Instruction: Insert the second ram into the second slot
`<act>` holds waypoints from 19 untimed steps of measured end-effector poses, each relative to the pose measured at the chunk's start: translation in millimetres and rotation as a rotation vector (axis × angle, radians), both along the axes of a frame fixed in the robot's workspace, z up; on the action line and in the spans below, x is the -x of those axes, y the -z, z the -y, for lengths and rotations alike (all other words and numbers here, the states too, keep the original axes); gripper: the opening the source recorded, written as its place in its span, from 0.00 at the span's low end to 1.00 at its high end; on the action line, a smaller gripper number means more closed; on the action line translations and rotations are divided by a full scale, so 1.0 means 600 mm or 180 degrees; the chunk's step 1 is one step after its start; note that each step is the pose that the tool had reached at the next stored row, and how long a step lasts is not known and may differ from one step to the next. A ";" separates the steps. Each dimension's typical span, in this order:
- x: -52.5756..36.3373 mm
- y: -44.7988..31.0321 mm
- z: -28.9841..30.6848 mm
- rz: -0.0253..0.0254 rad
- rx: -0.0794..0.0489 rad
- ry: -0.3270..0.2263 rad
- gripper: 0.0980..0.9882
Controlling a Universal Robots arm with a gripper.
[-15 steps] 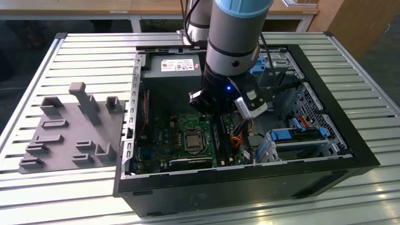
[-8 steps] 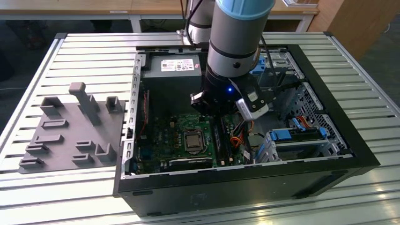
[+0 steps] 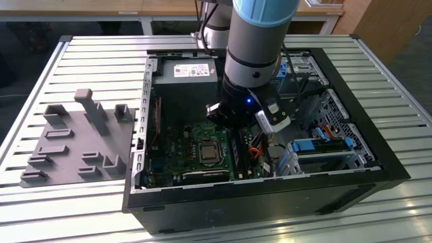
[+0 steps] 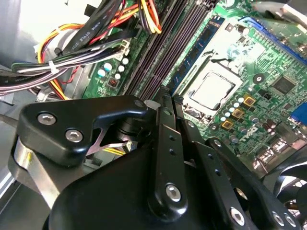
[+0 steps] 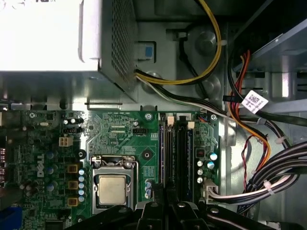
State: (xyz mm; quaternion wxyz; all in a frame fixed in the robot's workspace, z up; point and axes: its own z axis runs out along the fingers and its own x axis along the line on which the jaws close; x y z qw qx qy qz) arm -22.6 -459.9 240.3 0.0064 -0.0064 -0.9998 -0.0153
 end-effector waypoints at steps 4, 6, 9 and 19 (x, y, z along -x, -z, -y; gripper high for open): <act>-0.001 0.004 0.0018 0.0000 0.0000 -0.0001 0.04; -0.002 0.007 0.0018 0.0000 0.0000 -0.0001 0.04; -0.002 0.008 0.0019 -0.0001 0.0002 -0.0001 0.04; -0.005 0.016 0.0020 0.0000 0.0001 -0.0001 0.04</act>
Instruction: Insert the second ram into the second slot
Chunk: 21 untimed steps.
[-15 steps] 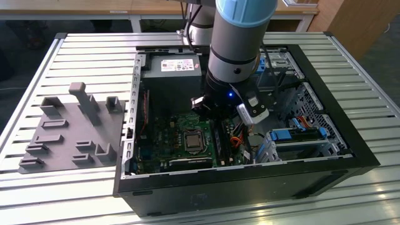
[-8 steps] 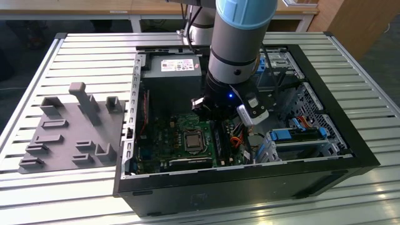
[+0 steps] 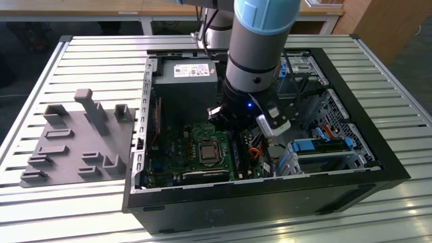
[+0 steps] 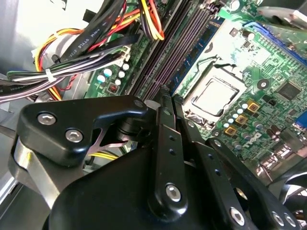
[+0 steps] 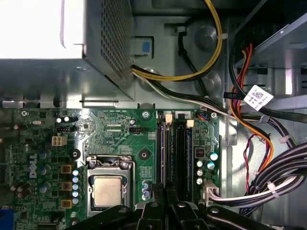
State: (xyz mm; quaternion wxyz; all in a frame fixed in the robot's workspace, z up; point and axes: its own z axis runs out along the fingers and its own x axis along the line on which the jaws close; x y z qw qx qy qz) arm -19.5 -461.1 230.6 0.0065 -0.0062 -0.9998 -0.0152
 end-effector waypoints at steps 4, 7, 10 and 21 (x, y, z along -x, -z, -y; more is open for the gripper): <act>-0.001 0.003 0.0001 0.0000 -0.0002 -0.0019 0.04; -0.003 0.005 0.0000 -0.0001 -0.0003 -0.0044 0.04; -0.007 0.007 0.0003 -0.0003 -0.0001 -0.0055 0.04; -0.009 0.012 0.0054 -0.0003 0.0003 -0.0055 0.04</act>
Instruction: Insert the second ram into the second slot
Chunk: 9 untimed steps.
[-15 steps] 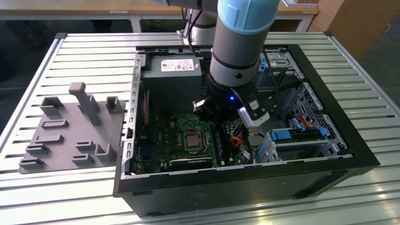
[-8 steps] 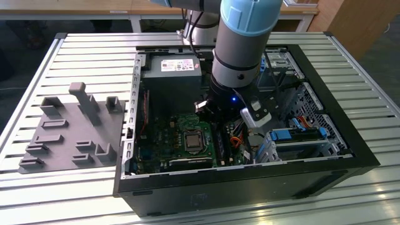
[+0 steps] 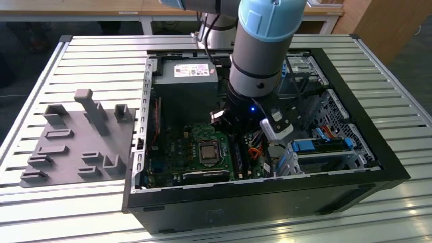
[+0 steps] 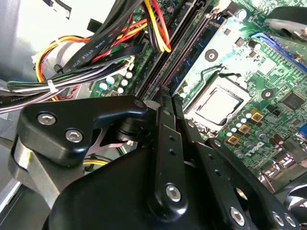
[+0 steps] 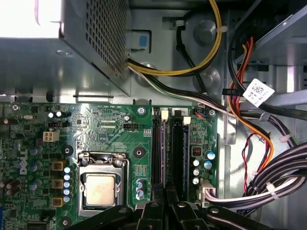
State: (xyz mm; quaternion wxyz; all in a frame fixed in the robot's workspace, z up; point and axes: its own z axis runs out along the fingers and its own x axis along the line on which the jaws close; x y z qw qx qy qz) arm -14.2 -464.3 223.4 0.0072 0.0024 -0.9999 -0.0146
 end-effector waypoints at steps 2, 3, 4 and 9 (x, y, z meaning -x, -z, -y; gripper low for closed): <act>0.000 0.001 0.0007 -0.0002 0.0001 0.0000 0.04; 0.000 0.002 0.0010 -0.0002 0.0001 0.0000 0.04; 0.000 0.003 0.0010 -0.0004 0.0001 0.0000 0.04; 0.000 0.007 0.0014 -0.0011 0.0001 0.0000 0.04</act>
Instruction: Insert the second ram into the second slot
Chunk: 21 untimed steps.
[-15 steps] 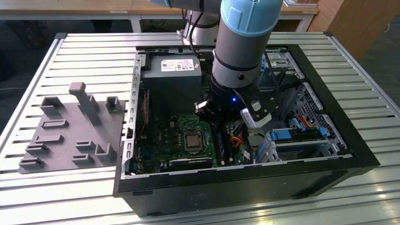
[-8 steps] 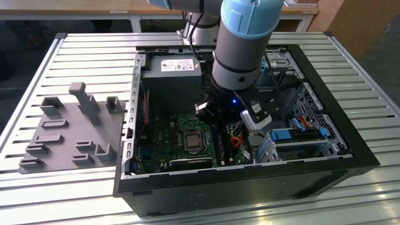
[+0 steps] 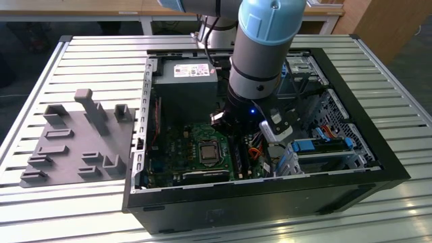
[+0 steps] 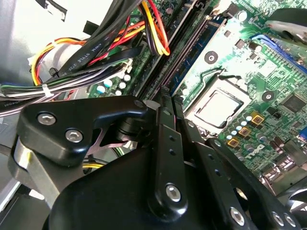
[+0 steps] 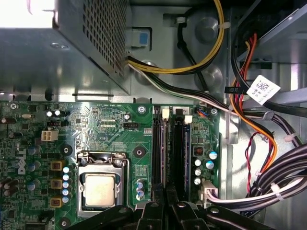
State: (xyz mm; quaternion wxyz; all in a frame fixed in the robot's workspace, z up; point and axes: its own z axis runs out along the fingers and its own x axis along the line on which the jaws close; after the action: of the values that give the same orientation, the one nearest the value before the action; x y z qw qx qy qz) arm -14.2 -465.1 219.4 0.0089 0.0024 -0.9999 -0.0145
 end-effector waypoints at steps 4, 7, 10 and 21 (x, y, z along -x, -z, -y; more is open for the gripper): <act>0.000 0.000 0.0000 -0.0002 0.0000 0.0000 0.04; 0.000 0.000 0.0000 -0.0002 0.0000 0.0000 0.04; -0.001 0.000 0.0000 -0.0002 0.0000 0.0001 0.04; -0.005 0.006 -0.0001 -0.0002 -0.0001 0.0047 0.04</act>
State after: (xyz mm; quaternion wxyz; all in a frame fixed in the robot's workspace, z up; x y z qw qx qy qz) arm -11.3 -465.0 216.1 0.0090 -0.0050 -0.9998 -0.0147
